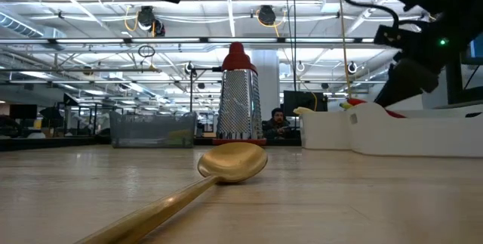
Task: Pick & Place Kitchen Items
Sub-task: Put the gold serving spoon into the bottom white bin
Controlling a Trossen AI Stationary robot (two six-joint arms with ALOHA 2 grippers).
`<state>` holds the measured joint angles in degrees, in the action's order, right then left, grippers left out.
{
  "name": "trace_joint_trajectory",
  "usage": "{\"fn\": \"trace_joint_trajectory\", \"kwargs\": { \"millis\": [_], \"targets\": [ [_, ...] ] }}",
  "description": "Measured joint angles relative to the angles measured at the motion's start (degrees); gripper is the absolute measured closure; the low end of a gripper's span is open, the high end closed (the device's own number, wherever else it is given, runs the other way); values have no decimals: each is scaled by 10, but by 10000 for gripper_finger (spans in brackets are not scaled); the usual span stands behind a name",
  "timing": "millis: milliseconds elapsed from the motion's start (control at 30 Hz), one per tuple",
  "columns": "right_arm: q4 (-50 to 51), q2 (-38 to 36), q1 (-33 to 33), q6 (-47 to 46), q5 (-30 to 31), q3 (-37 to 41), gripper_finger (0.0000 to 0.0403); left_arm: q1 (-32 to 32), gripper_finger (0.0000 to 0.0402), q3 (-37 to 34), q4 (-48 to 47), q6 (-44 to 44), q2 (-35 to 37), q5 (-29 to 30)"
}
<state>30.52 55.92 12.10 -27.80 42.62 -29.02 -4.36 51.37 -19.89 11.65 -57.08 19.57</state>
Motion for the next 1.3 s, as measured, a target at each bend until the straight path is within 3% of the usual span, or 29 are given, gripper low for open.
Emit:
{"fn": "trace_joint_trajectory", "kwargs": {
  "millis": [133,267,400,600,733,1300],
  "targets": [
    [-72,-13,0,22,-11,0,229,0,199,0,-1,-2,0,0],
    [-206,-13,0,108,-15,0,229,0,199,0,0,0,0,0],
    [-350,-4,0,185,-52,-1,229,0,199,0,0,1,0,0],
    [-500,26,0,204,-132,-1,231,0,199,0,0,1,0,0],
    [-553,55,0,206,-173,-1,232,0,199,0,1,2,0,0],
    [-633,148,0,195,-174,0,232,0,199,0,4,2,0,0]
  ]
}}
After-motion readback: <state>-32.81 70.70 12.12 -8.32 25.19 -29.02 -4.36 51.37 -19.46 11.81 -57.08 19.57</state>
